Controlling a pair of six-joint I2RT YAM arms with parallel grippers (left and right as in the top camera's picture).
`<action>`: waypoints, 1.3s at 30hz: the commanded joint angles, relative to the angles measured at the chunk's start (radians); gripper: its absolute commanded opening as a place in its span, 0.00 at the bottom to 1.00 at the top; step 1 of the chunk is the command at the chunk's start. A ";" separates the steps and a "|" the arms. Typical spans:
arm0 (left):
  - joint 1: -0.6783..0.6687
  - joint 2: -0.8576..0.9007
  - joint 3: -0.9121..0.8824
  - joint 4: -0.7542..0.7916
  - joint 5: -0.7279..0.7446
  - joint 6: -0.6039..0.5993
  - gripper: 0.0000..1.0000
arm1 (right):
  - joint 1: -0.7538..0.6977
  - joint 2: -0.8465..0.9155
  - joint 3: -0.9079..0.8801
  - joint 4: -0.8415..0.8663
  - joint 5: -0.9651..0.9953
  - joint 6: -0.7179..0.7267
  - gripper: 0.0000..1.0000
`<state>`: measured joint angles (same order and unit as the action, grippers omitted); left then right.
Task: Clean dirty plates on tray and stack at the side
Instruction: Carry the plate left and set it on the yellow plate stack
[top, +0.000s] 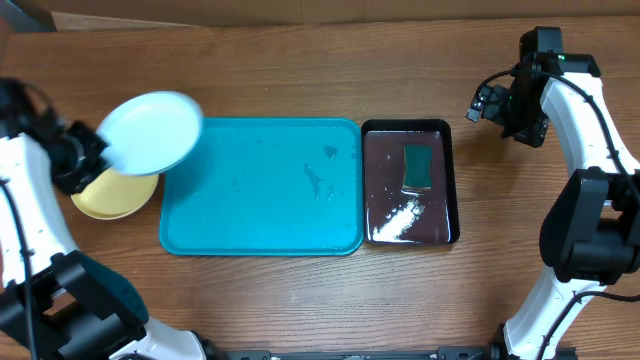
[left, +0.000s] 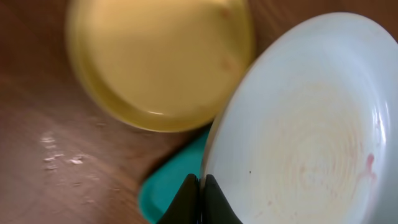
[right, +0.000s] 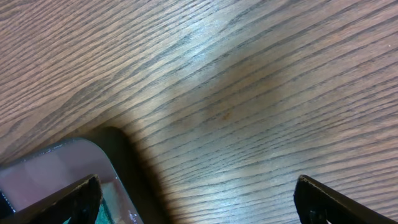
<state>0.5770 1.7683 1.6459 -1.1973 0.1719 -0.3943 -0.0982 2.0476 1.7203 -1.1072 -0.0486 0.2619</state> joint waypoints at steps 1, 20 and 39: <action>0.079 0.005 -0.011 0.000 -0.223 -0.120 0.04 | -0.002 -0.009 0.013 0.006 -0.006 0.004 1.00; 0.146 0.005 -0.368 0.446 -0.255 -0.138 0.04 | -0.002 -0.009 0.013 0.006 -0.006 0.004 1.00; -0.008 0.005 -0.377 0.526 0.077 0.192 0.79 | -0.002 -0.009 0.013 0.006 -0.006 0.004 1.00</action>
<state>0.6304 1.7695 1.2709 -0.6769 0.1997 -0.3038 -0.0982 2.0476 1.7203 -1.1069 -0.0486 0.2619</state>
